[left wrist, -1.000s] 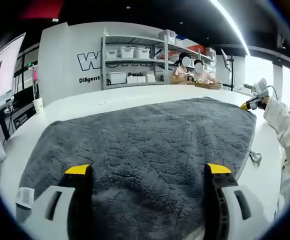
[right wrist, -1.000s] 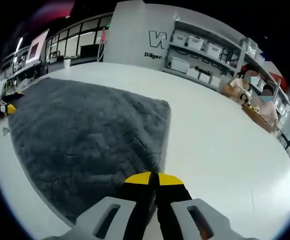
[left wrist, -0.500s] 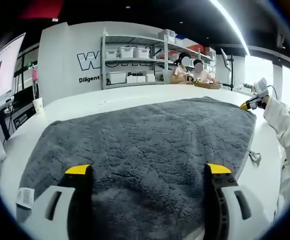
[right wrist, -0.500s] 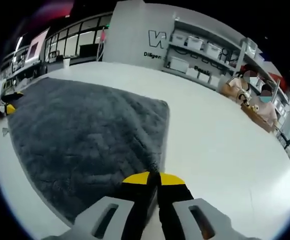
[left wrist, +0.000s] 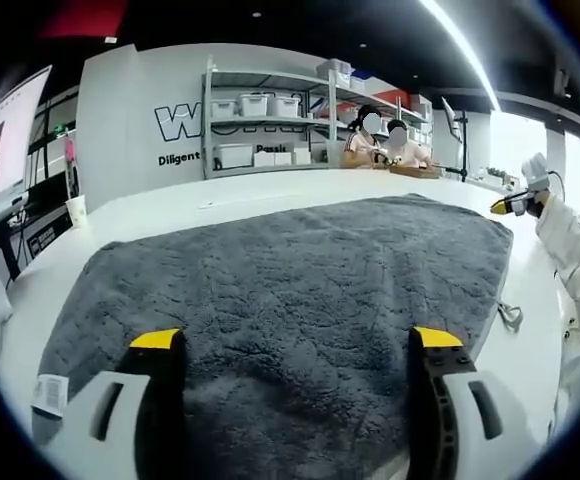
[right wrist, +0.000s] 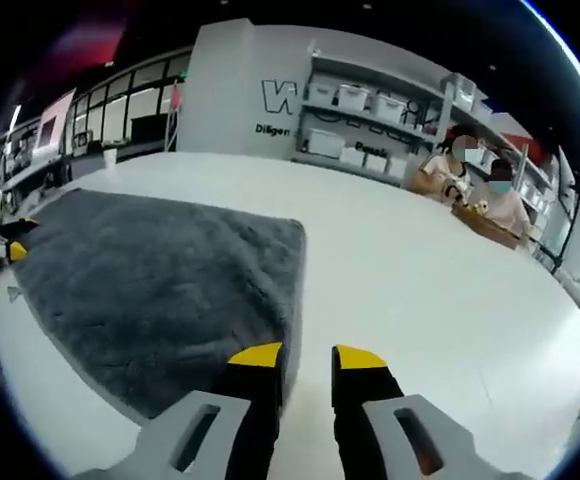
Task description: Open the folded towel by lifting each exposed corner and separating the folded layers until the towel lies flat within the target outline without major curled edges
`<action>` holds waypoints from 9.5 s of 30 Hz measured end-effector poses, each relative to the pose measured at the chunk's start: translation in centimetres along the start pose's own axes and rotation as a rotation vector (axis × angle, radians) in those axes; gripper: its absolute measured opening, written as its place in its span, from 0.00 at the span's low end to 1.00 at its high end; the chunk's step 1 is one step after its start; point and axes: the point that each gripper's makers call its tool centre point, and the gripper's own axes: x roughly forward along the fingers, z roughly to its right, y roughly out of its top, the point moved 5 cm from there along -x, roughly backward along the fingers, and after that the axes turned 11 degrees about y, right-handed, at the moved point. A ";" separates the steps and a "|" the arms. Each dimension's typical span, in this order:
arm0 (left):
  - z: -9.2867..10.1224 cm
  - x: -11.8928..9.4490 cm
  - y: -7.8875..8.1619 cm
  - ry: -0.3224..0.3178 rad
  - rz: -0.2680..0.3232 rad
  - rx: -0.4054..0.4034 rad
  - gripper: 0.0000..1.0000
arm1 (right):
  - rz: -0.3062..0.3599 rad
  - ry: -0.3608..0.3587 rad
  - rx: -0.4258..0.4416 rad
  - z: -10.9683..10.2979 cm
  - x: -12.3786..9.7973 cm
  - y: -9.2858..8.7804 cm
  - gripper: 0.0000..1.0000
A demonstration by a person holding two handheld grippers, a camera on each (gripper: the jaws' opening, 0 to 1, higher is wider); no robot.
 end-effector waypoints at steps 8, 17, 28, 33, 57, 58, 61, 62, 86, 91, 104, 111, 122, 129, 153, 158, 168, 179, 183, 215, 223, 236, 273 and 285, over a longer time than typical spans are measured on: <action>0.0 0.0 0.0 0.000 0.005 -0.001 0.91 | -0.031 0.051 0.017 -1.9 -1.1 -1.0 0.11; 0.0 0.0 0.0 0.000 0.007 -0.001 0.91 | -0.108 0.061 0.063 -2.2 -1.8 -3.2 0.05; 0.1 -0.1 0.0 0.005 0.007 -0.002 0.91 | -0.123 0.099 0.103 -2.6 -1.6 -3.8 0.00; 0.1 -0.2 0.0 0.006 0.002 -0.001 0.90 | -0.189 0.092 0.009 -2.9 -1.6 -3.5 0.00; 0.0 -0.7 -0.1 0.004 -0.006 0.001 0.89 | -0.238 0.078 -0.041 -2.5 -2.7 -4.0 0.00; 0.0 -0.6 -0.1 0.003 -0.007 0.001 0.89 | -0.233 0.079 -0.041 -2.5 -2.7 -3.9 0.00; 0.0 -0.7 -0.1 -0.001 -0.012 0.003 0.89 | -0.210 0.040 -0.024 -2.4 -3.2 -3.7 0.07; 0.1 -0.7 0.0 -0.001 -0.013 0.003 0.90 | -0.202 0.014 -0.025 -2.3 -3.4 -3.5 0.10; -0.3 -5.3 1.4 0.125 0.063 -0.146 0.99 | -0.024 0.241 0.098 -20.4 0.9 1.3 0.99; -0.5 -5.4 0.8 0.149 0.052 -0.165 0.99 | 0.013 0.300 0.121 -24.4 2.4 2.2 0.99; -2.0 -5.4 -1.0 0.270 -0.013 -0.154 0.99 | 0.017 0.218 0.087 -27.6 4.5 2.7 0.99; -2.1 -5.1 -1.9 0.283 -0.050 -0.142 0.99 | -0.034 0.208 0.080 -27.6 5.0 1.4 0.99; -2.0 -5.2 -2.2 0.300 -0.072 -0.121 0.99 | -0.011 0.244 0.051 -27.8 4.4 1.0 0.99; -2.0 -5.4 -2.3 0.306 -0.073 -0.122 0.99 | 0.009 0.240 0.051 -28.0 3.8 0.6 1.00; -2.1 -5.9 -2.6 0.288 -0.048 -0.121 0.99 | 0.051 0.253 0.041 -28.0 3.2 0.1 1.00; -2.1 -6.2 -2.7 0.282 -0.052 -0.118 0.99 | 0.052 0.258 0.038 -28.1 3.1 0.0 1.00; -2.1 -6.3 -2.7 0.278 -0.055 -0.114 0.99 | 0.047 0.264 0.037 -28.2 2.9 0.0 1.00; -1.9 -6.5 -0.5 0.191 -0.022 -0.128 0.99 | 0.015 0.321 0.034 -28.4 2.3 0.8 1.00; -2.6 -6.3 0.9 0.187 -0.002 -0.124 0.99 | 0.070 0.361 0.031 -27.9 2.3 2.4 1.00; -0.4 -4.9 0.5 0.093 -0.037 -0.139 0.94 | 0.131 0.188 0.046 -1.5 9.4 12.5 0.47; 0.4 -5.2 0.4 0.080 -0.039 -0.132 0.94 | 0.060 0.194 -0.033 1.1 13.1 14.1 0.40; 1.4 -6.1 0.5 0.037 -0.026 -0.129 0.99 | -0.113 0.235 -0.064 2.6 18.3 11.9 0.27; 1.7 -5.6 -0.9 0.051 -0.084 -0.138 0.98 | -0.142 0.251 -0.044 4.2 21.4 9.8 0.02; 1.0 -6.0 0.7 0.052 -0.055 -0.120 0.97 | -0.175 0.071 -0.150 5.6 20.6 10.5 0.35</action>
